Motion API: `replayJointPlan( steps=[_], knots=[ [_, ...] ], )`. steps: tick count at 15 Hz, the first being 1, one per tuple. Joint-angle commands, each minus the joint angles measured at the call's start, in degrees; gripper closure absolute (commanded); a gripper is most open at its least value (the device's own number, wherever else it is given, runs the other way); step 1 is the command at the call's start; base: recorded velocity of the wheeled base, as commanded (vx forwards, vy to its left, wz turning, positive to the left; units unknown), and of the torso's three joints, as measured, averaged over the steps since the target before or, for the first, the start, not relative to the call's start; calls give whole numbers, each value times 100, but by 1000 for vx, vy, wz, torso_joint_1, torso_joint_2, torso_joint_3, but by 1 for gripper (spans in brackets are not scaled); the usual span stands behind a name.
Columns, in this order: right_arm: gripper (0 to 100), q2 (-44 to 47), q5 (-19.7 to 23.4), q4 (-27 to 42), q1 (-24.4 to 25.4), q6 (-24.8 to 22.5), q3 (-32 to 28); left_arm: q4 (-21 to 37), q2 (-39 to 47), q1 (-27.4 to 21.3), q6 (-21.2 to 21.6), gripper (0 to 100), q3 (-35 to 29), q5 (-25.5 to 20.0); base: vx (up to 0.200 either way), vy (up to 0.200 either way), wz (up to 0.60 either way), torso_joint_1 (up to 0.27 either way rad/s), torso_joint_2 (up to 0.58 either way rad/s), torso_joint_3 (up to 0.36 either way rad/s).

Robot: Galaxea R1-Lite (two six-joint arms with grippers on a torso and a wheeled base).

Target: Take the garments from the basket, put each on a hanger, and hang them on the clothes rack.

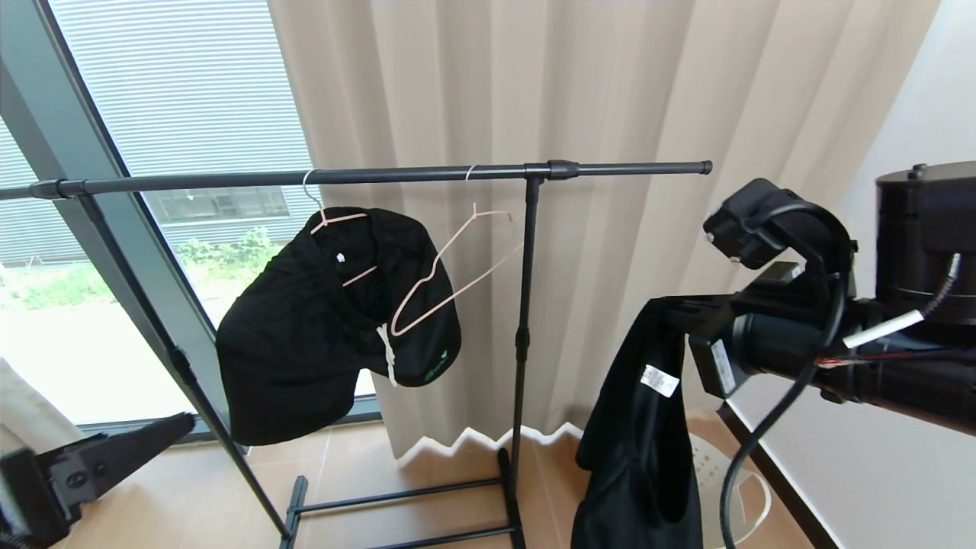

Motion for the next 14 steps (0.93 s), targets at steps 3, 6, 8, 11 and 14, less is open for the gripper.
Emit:
replayJointPlan(
  steps=[3,6,8,11,14],
  knots=[
    [100,1033,-37,-861,373,91,-418,-1060,2525,-2372,-414,0,-722,-208,0,0,0,0,0,0],
    [100,1464,-63,-896,540,91,-726,-1526,3333,-2855,-370,0,-828,-173,0,0,0,0,0,0],
    [100,1675,-230,-896,655,108,-990,-1693,3764,-3092,-352,0,-1003,-32,0,0,0,0,0,0],
    [100,1771,-555,-878,769,126,-1227,-1781,4660,-3303,-352,0,-1566,566,0,0,0,0,0,0],
    [100,1789,-696,-869,997,126,-1253,-1781,5144,-3426,-352,0,-1953,697,0,0,0,0,0,0]
  ],
)
